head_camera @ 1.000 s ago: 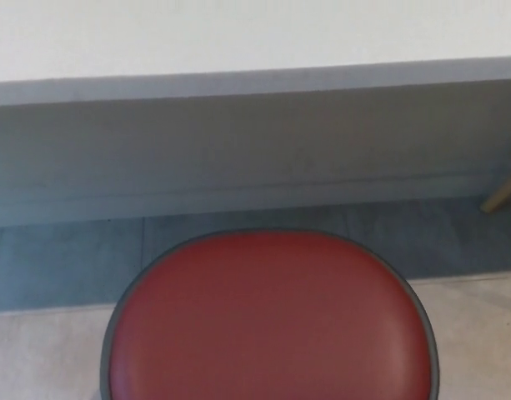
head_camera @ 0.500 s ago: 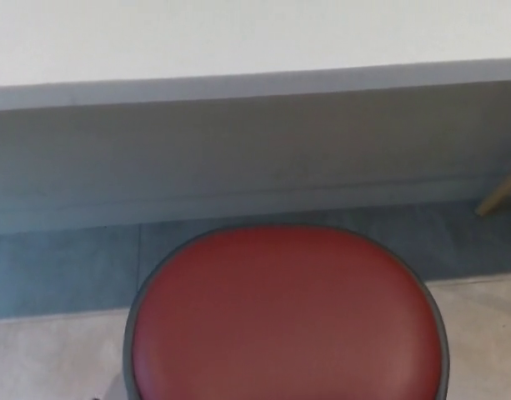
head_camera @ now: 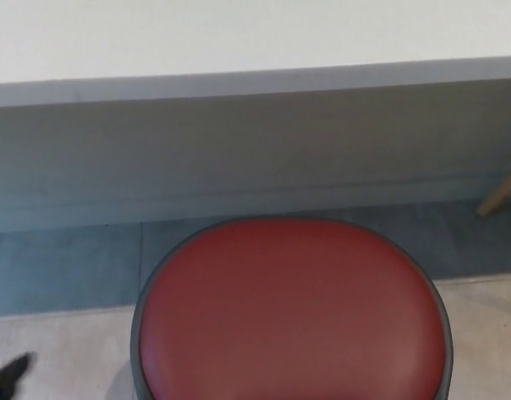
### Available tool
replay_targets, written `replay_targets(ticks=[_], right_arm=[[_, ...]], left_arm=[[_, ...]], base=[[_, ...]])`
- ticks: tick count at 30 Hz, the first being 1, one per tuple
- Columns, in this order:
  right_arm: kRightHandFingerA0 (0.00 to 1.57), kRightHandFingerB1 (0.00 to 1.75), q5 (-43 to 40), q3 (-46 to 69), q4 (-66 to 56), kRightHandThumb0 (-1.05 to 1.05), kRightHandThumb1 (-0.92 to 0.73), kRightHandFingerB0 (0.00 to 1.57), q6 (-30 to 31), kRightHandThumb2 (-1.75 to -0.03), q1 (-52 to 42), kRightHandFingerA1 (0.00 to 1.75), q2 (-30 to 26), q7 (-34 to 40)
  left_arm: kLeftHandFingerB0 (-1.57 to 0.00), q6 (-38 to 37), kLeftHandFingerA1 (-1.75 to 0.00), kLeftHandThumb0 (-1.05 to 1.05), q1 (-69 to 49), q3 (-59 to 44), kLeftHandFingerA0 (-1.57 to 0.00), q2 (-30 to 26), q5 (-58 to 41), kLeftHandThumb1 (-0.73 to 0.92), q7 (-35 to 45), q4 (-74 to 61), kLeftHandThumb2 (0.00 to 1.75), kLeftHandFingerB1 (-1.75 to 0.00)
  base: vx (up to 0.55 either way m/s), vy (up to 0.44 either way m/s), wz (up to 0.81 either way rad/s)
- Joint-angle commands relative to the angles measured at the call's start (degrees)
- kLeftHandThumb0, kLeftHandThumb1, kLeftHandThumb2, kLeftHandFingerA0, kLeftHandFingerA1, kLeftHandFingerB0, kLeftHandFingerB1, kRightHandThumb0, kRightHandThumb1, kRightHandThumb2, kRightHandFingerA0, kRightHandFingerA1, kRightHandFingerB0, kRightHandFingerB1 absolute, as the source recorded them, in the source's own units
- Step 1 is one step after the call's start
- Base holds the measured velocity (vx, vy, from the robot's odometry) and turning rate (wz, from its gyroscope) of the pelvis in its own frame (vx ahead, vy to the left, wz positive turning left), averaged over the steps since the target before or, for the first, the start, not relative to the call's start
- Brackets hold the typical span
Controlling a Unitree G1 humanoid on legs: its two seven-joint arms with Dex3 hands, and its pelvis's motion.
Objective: The robot walks towards a chair to grab it and pulls it towards itself
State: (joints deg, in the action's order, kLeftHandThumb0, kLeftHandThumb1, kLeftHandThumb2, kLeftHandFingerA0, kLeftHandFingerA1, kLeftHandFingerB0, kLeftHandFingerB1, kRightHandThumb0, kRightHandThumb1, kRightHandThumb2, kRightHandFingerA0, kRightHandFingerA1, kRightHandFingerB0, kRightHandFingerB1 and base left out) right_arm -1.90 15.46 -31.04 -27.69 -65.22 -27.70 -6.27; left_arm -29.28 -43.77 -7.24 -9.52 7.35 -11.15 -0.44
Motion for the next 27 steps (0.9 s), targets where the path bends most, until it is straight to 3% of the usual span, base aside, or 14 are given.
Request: replay_targets(ticks=[1, 3, 4, 6, 7, 8, 9, 10, 12, 17, 20, 22, 26, 27], right_arm=[[0.00, 0.00, -2.3, 7.8, 4.6, -0.70, -0.67, 0.00, -5.9, -0.60, -7.0, 0.00, 2.4, -5.0], [0.00, 0.00, -4.5, 8.8, 5.3, -0.70, -0.67, 0.00, -6.5, -0.60, -8.7, 0.00, 3.2, -6.6], [0.00, 0.00, -6.2, 10.2, 8.2, -0.68, -0.68, 0.00, -9.0, -0.60, -10.6, 0.00, 4.0, -7.7], [0.00, 0.00, -7.3, 11.5, 12.8, -0.70, -0.71, 0.00, -11.4, -0.62, -11.5, 0.00, 5.3, -8.6], [0.00, 0.00, -10.4, 12.6, 17.1, -0.72, -0.77, 0.00, -11.7, -0.63, -12.4, 0.00, 5.9, -10.4], [0.00, 0.00, -10.9, 13.0, 19.7, -0.77, -0.81, 0.00, -11.8, -0.64, -11.6, 0.00, 6.0, -10.8], [0.00, 0.00, -11.1, 13.4, 22.5, -0.77, -0.81, 0.00, -11.8, -0.64, -10.5, 0.00, 6.1, -11.1], [0.00, 0.00, -10.7, 13.9, 25.1, -0.77, -0.85, 0.00, -12.2, -0.65, -9.6, 0.00, 6.2, -11.1], [0.00, 0.00, -9.8, 15.8, 40.8, -0.79, -0.86, 0.00, -11.0, -0.82, -3.1, 0.00, 5.8, -9.7], [0.00, 0.00, -10.3, 17.7, 61.2, -0.89, -0.92, 0.00, -4.5, -0.71, 5.0, 0.00, 5.5, -6.0], [0.00, 0.00, -14.7, 19.1, 65.0, -0.85, -0.91, 0.00, -1.3, -0.67, 6.6, 0.00, 7.3, -7.8], [0.00, 0.00, -16.3, 19.9, 69.1, -0.81, -0.89, 0.00, -1.0, -0.79, 9.0, 0.00, 7.8, -8.8], [0.00, 0.00, -11.2, 16.8, 80.5, -0.79, -0.91, 0.00, 0.9, -0.77, 16.8, 0.00, 7.9, -4.6], [0.00, 0.01, -10.3, 16.1, 79.9, -1.05, -0.87, 0.00, 0.8, -1.10, 16.7, 0.10, 8.3, -4.0]], left_arm=[[0.00, -3.7, -0.94, -0.71, -3.7, -4.2, 0.00, -2.3, -2.3, 0.43, 3.0, 6.3, 0.75, -0.71], [0.00, -3.1, -0.94, -0.72, -4.7, -4.9, 0.00, -2.4, -2.9, 0.44, 3.7, 6.6, 0.76, -0.71], [0.00, -3.9, -0.52, -0.75, -5.9, -5.6, 0.00, -2.7, -3.0, 0.66, 3.9, 8.3, 0.38, 0.00], [0.00, -5.2, -0.52, -0.71, -7.0, -6.5, 0.00, -2.8, -4.1, 0.63, 4.9, 10.4, 0.38, 0.00], [0.00, -5.5, -0.95, -0.72, -8.2, -7.3, 0.00, -2.3, -7.6, 0.44, 7.1, 12.4, 0.75, -0.71], [0.00, -5.8, -0.55, -0.77, -8.1, -7.7, 0.00, -2.2, -8.0, 0.68, 7.4, 13.9, 0.40, 0.00], [0.00, -6.1, -0.55, -0.77, -7.9, -8.0, 0.00, -2.2, -8.0, 0.68, 7.5, 15.5, 0.40, 0.00], [0.00, -5.1, 0.00, -0.77, -8.1, -8.3, 0.00, -2.1, -8.4, 0.57, 8.0, 16.1, 0.58, 0.00], [0.00, -2.4, 0.00, -0.75, -7.9, -10.1, 0.00, -1.9, -11.1, 0.63, 9.8, 23.4, 0.56, 0.00], [0.00, 5.5, 0.00, -0.82, -0.9, -16.4, 0.00, -0.3, -19.7, 0.71, 14.0, 41.1, 0.55, 0.00], [0.00, 8.9, 0.00, -0.74, 2.8, -19.1, 0.00, -0.8, -21.5, 0.77, 15.5, 49.6, 0.56, 0.00], [0.00, 12.6, 0.00, -0.75, 5.9, -21.5, 0.00, -1.3, -22.7, 0.74, 15.7, 55.3, 0.58, 0.00], [0.00, 17.8, 0.00, -0.73, 11.6, -23.3, 0.00, -3.4, -22.0, 0.70, 20.0, 67.0, 0.59, 0.00], [0.00, 18.5, 0.00, -0.71, 12.6, -24.5, 0.00, -3.3, -22.9, 0.68, 20.9, 68.5, 0.59, 0.00]], base=[[0.00, 0.000, 0.00], [0.00, 0.000, 0.00], [0.00, 0.000, 0.00], [0.00, 0.000, 0.00], [0.00, 0.000, 0.00], [0.00, 0.000, 0.00], [0.00, 0.000, 0.00], [0.00, 0.000, 0.00], [0.00, 0.000, 0.00], [0.00, 0.000, 0.00], [0.00, 0.000, 0.00], [0.00, 0.000, 0.00], [0.00, 0.000, 0.00], [0.00, 0.000, 0.00]])
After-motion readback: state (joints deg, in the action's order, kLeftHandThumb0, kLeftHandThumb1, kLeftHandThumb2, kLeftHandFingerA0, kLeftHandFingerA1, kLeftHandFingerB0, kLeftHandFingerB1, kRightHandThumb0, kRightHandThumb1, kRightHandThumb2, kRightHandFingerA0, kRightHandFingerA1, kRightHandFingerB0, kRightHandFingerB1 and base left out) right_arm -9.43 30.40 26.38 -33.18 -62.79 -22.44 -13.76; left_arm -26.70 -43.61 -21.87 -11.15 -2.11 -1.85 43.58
